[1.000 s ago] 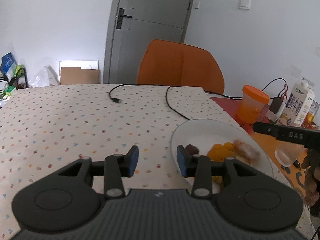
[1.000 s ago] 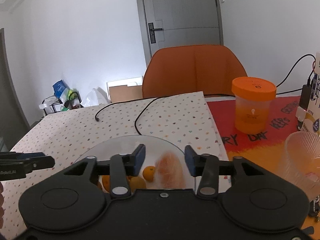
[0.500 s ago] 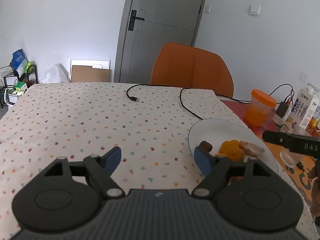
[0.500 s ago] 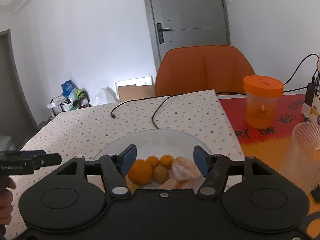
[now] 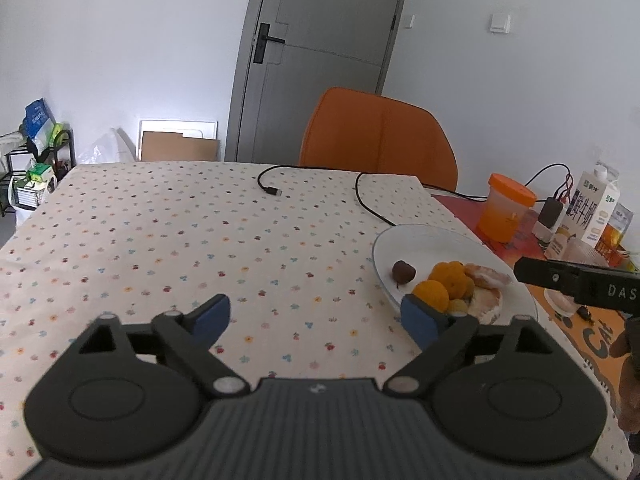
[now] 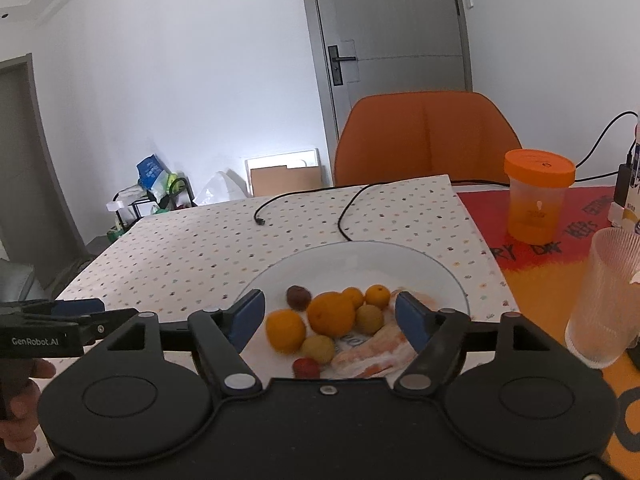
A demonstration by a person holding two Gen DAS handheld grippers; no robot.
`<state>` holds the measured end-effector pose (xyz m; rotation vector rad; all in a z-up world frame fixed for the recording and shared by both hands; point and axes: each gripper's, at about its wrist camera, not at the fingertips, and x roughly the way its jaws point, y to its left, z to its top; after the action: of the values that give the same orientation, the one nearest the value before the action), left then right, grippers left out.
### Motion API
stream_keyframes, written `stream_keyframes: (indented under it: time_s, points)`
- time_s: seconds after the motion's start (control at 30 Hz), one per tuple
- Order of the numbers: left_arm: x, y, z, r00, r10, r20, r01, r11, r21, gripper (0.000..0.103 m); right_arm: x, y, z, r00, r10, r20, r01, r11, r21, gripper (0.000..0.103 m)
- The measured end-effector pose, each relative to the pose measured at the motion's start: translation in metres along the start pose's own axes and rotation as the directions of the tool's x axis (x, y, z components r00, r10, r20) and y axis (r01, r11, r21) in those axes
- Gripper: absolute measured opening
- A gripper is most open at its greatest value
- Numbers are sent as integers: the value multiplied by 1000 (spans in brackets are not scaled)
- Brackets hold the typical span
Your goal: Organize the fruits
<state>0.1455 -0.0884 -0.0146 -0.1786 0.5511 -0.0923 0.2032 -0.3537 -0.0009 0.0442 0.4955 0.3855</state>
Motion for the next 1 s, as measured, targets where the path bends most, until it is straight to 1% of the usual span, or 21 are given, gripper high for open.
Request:
stream_keyframes:
  time_s: [0.27, 0.43, 0.57, 0.83, 1.0]
  points:
    - [-21, 9, -6, 1000, 8, -4, -8, 1000, 12, 98, -12, 19, -6, 1000, 4, -2, -4, 1000, -19, 82]
    - [-31, 15, -10, 999, 38, -23, -38, 999, 1, 102, -23, 31, -8, 1000, 9, 10, -9, 999, -33, 96]
    - [-38, 22, -12, 998, 49, -34, -49, 999, -11, 103, -27, 41, -10, 1000, 22, 7, -22, 999, -37, 102]
    - [-60, 36, -14, 997, 72, -19, -73, 997, -37, 103, -35, 55, -15, 999, 32, 8, -32, 999, -18, 103]
    - [-70, 41, -15, 995, 99, -18, -100, 995, -30, 103, -46, 67, -20, 999, 42, 23, -41, 999, -10, 103]
